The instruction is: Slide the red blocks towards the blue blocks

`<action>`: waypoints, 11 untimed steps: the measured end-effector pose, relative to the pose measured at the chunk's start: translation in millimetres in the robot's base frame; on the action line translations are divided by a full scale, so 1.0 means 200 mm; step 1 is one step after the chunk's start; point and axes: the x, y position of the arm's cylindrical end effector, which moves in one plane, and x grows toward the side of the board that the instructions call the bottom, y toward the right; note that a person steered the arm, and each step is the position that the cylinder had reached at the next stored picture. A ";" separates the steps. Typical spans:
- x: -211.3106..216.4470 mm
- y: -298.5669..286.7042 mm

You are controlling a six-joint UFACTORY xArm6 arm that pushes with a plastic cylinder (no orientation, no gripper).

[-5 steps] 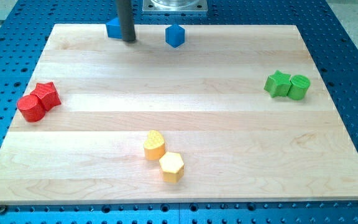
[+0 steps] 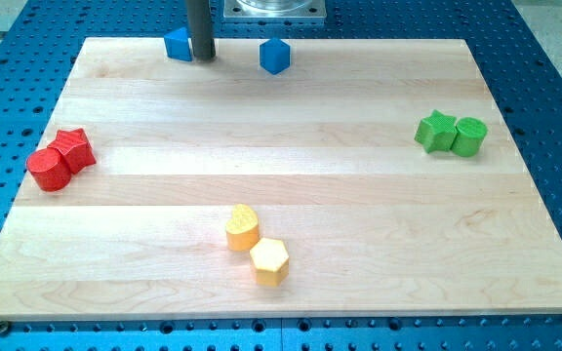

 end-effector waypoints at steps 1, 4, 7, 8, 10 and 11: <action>0.15 -0.17; 0.62 -0.96; 1.39 -0.94; 1.25 -0.71; 0.96 -0.31; 1.24 -0.37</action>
